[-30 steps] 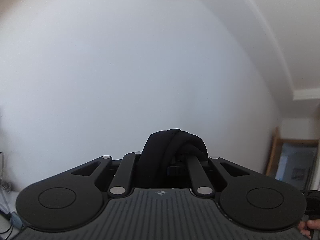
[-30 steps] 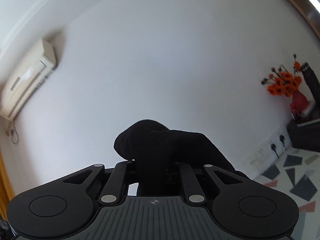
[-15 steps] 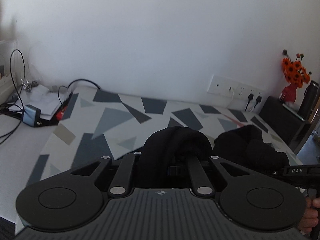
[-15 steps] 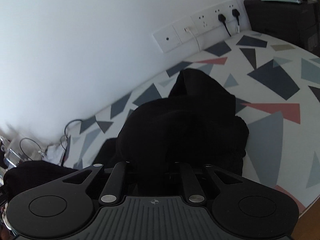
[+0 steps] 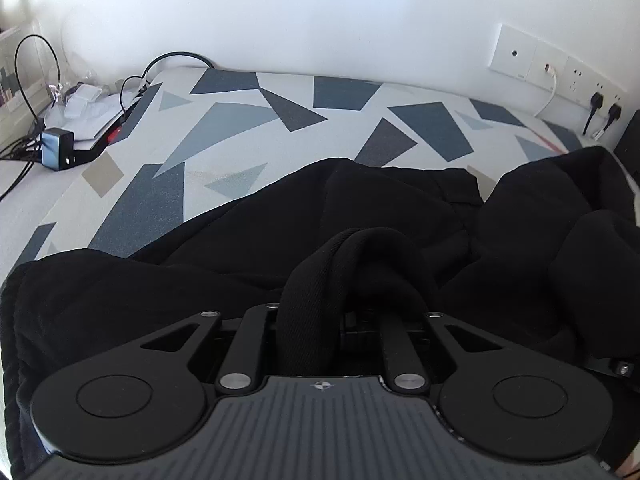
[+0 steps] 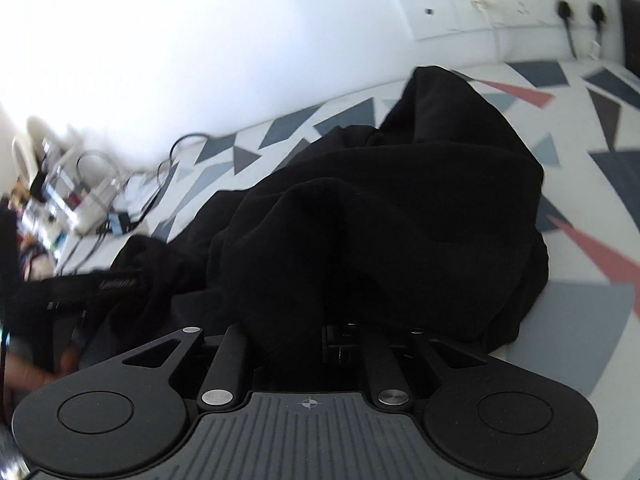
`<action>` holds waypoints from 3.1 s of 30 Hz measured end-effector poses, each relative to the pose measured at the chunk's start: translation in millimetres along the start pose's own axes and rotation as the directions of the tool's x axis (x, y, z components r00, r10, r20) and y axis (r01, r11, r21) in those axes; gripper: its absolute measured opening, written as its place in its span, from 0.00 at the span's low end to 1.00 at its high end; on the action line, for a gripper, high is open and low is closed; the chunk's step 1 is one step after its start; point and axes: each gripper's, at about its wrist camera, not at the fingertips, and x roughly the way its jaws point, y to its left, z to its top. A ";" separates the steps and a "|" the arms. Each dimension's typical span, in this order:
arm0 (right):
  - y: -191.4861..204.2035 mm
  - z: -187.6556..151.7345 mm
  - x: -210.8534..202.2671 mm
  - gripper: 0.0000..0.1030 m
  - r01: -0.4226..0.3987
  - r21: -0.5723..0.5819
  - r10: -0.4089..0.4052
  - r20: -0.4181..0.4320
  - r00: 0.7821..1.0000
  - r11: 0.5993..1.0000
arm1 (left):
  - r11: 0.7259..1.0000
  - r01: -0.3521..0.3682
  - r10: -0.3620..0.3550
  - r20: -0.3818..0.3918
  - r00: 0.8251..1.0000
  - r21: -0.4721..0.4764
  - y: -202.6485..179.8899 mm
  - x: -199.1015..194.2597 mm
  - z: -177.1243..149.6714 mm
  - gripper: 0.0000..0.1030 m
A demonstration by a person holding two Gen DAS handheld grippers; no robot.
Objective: Fold clothes
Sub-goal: 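Lower the held black garment onto the patterned bed with both grippers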
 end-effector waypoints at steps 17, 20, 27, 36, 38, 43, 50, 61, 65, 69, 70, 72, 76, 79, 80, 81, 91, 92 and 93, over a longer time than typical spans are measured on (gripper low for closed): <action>-36.3 -3.5 -35.0 0.10 0.314 0.184 -0.326 0.038 0.944 0.931 | 0.965 0.211 -0.209 -0.032 0.977 0.156 -69.9 41.1 37.8 0.13; -45.7 -13.7 -46.2 0.10 0.376 0.250 -0.395 0.025 0.918 0.892 | 0.948 0.257 -0.254 -0.042 0.966 0.185 -84.2 44.8 40.3 0.13; -53.8 -36.1 -72.5 0.10 0.465 0.369 -0.505 0.011 0.863 0.804 | 0.905 0.335 -0.332 -0.058 0.941 0.262 -119.4 47.6 38.7 0.13; -69.6 -56.9 -103.8 0.10 0.535 0.471 -0.600 -0.015 0.800 0.701 | 0.848 0.398 -0.395 -0.082 0.915 0.349 -171.5 45.1 33.4 0.13; -74.0 -62.8 -111.9 0.10 0.539 0.492 -0.611 -0.019 0.791 0.683 | 0.837 0.407 -0.404 -0.087 0.910 0.366 -183.2 44.5 32.0 0.13; -85.4 -71.9 -127.9 0.11 0.536 0.536 -0.620 -0.032 0.784 0.652 | 0.828 0.437 -0.423 -0.119 0.898 0.353 -191.7 42.0 34.1 0.14; -87.5 -62.9 -124.8 0.20 0.574 0.477 -0.622 -0.070 0.780 0.666 | 0.825 0.514 -0.492 -0.148 0.858 0.237 -156.5 35.8 44.5 0.15; -72.8 -41.4 -86.8 0.44 0.656 0.321 -0.657 -0.121 0.744 0.683 | 0.826 0.539 -0.524 -0.129 0.842 0.166 -118.0 18.5 48.6 0.16; -62.2 -38.8 -74.9 0.52 0.692 0.208 -0.678 -0.143 0.721 0.691 | 0.826 0.549 -0.537 -0.118 0.835 0.127 -103.0 13.4 48.5 0.16; -59.1 -37.2 -69.1 0.55 0.708 0.174 -0.691 -0.152 0.706 0.685 | 0.826 0.555 -0.549 -0.081 0.832 0.097 -83.4 5.0 50.3 0.16; -58.2 -37.1 -66.9 0.58 0.711 0.160 -0.695 -0.151 0.703 0.685 | 0.826 0.557 -0.553 -0.065 0.831 0.090 -77.7 2.2 50.9 0.16; -56.4 -37.3 -62.5 0.61 0.717 0.130 -0.701 -0.150 0.697 0.685 | 0.826 0.560 -0.558 -0.039 0.829 0.069 -64.7 -2.6 53.4 0.16; -54.0 -36.3 -57.1 0.64 0.732 0.100 -0.716 -0.156 0.681 0.674 | 0.832 0.554 -0.554 0.000 0.832 0.019 -39.1 -7.5 56.7 0.16; -54.5 -34.0 -55.7 0.65 0.736 0.101 -0.718 -0.167 0.675 0.669 | 0.839 0.544 -0.543 0.017 0.839 -0.016 -22.1 -8.1 57.4 0.16; -54.5 -33.5 -55.2 0.65 0.738 0.100 -0.720 -0.169 0.673 0.667 | 0.842 0.539 -0.538 0.021 0.842 -0.025 -17.7 -7.3 57.1 0.16; -54.3 -33.2 -54.7 0.65 0.741 0.100 -0.722 -0.170 0.671 0.665 | 0.844 0.535 -0.534 0.023 0.845 -0.032 -14.6 -6.4 56.7 0.16; -51.4 -24.8 -57.8 0.75 0.742 0.074 -0.717 -0.209 0.665 0.666 | 0.848 0.527 -0.524 0.055 0.850 -0.059 13.6 -9.2 48.2 0.17; -46.6 -20.8 -63.0 0.80 0.742 0.068 -0.719 -0.202 0.665 0.667 | 0.851 0.522 -0.519 0.057 0.853 -0.068 18.5 -10.3 48.8 0.17; -41.4 -16.7 -68.7 0.83 0.741 0.062 -0.721 -0.193 0.666 0.668 | 0.854 0.514 -0.511 0.058 0.858 -0.079 23.8 -11.3 49.6 0.17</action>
